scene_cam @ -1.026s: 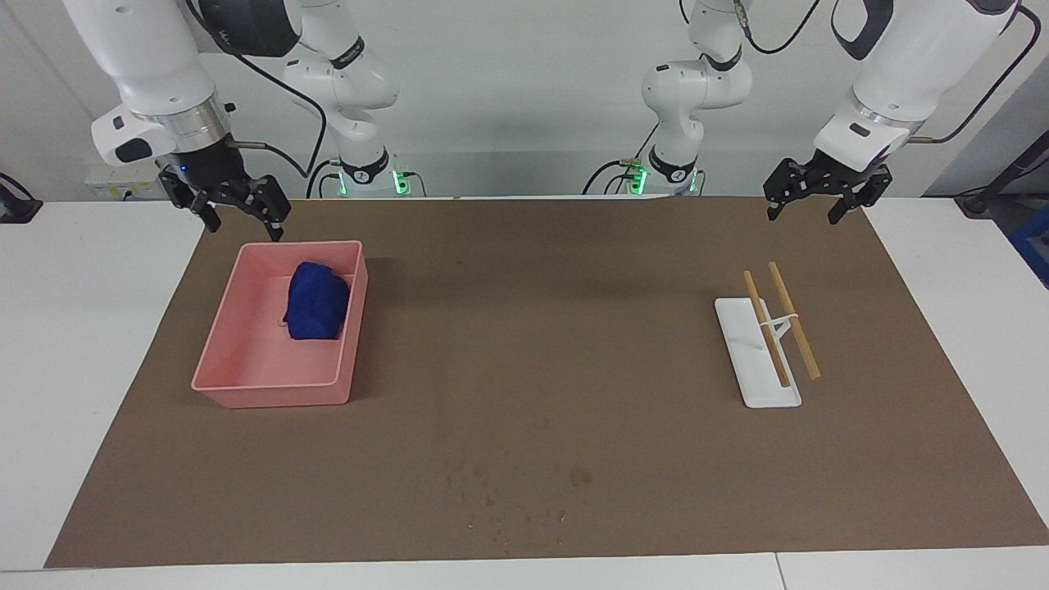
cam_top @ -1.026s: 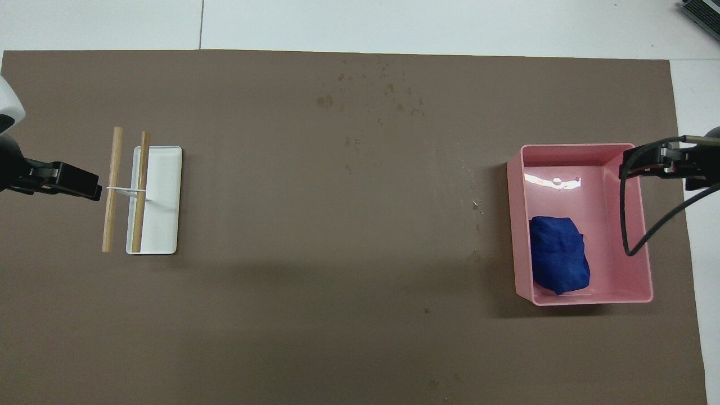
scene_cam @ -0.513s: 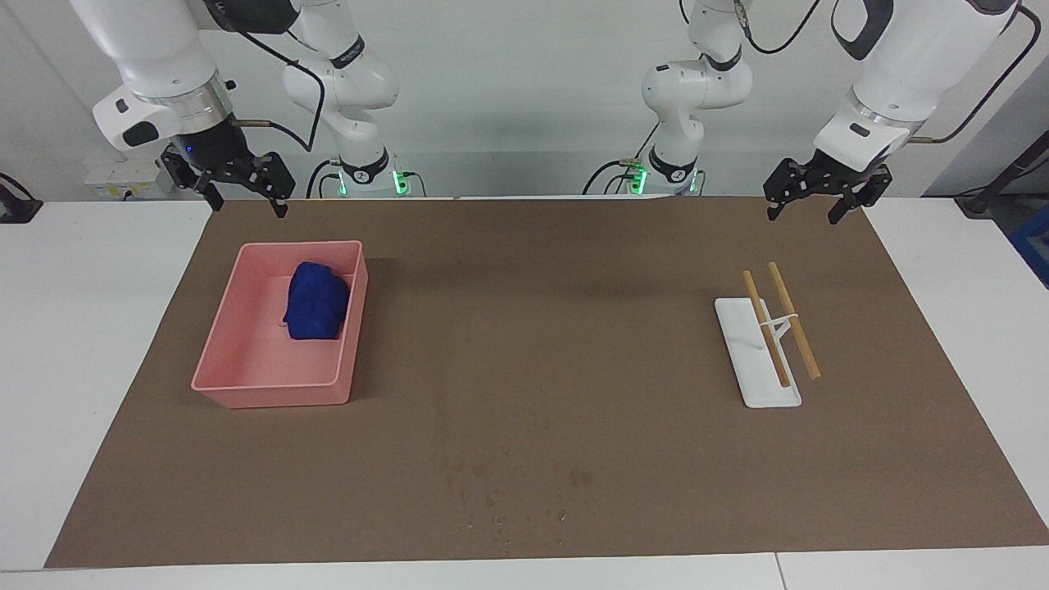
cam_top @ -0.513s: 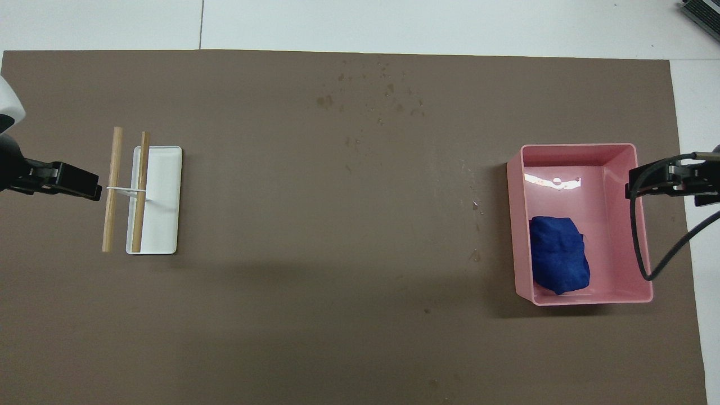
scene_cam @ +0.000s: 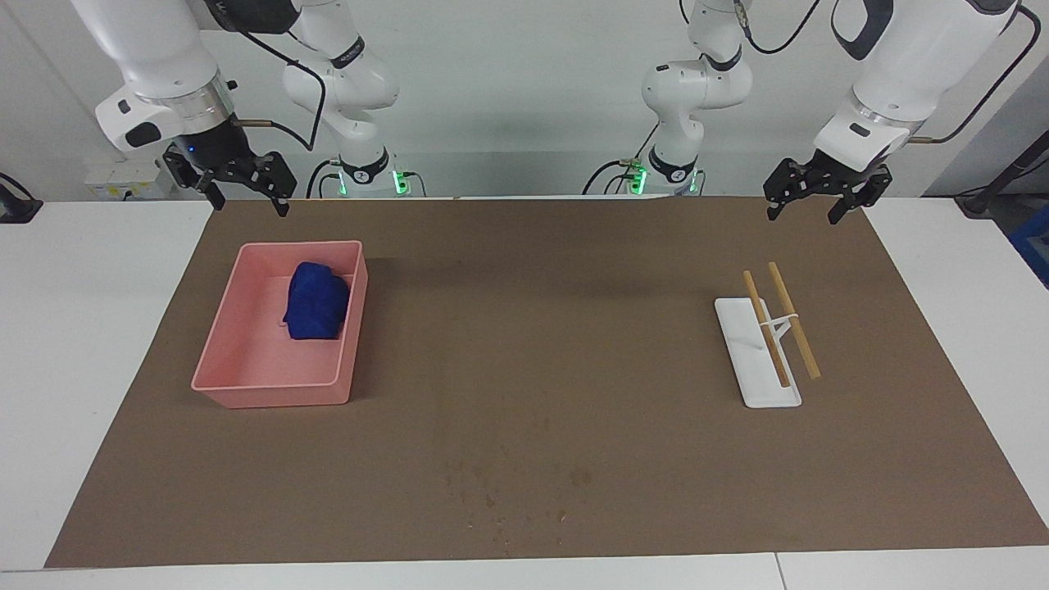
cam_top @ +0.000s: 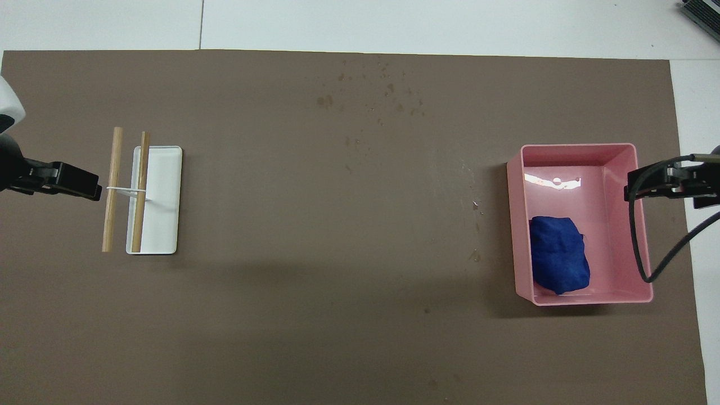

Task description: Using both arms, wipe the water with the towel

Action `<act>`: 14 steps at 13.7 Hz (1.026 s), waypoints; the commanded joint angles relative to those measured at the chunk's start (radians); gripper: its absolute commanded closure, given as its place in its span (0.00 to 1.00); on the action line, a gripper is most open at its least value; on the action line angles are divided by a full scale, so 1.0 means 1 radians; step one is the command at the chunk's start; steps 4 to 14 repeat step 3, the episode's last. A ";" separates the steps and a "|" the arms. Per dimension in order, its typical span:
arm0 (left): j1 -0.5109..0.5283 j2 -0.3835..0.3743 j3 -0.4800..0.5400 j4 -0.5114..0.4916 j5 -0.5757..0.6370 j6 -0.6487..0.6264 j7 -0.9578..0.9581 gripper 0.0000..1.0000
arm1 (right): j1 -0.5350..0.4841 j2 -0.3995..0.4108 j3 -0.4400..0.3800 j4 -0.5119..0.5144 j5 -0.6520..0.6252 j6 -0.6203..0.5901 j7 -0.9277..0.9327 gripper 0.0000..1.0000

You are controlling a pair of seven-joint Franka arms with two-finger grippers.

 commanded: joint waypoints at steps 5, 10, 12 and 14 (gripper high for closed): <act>-0.006 -0.024 0.007 -0.029 0.013 0.010 -0.001 0.00 | -0.003 -0.014 0.002 -0.015 0.012 -0.015 -0.026 0.00; -0.006 -0.024 0.007 -0.029 0.013 0.010 -0.001 0.00 | -0.003 -0.014 0.002 -0.015 0.012 -0.015 -0.026 0.00; -0.006 -0.024 0.007 -0.029 0.013 0.010 -0.001 0.00 | -0.003 -0.014 0.002 -0.015 0.012 -0.015 -0.026 0.00; -0.006 -0.024 0.007 -0.029 0.013 0.010 -0.001 0.00 | -0.003 -0.014 0.002 -0.015 0.012 -0.015 -0.026 0.00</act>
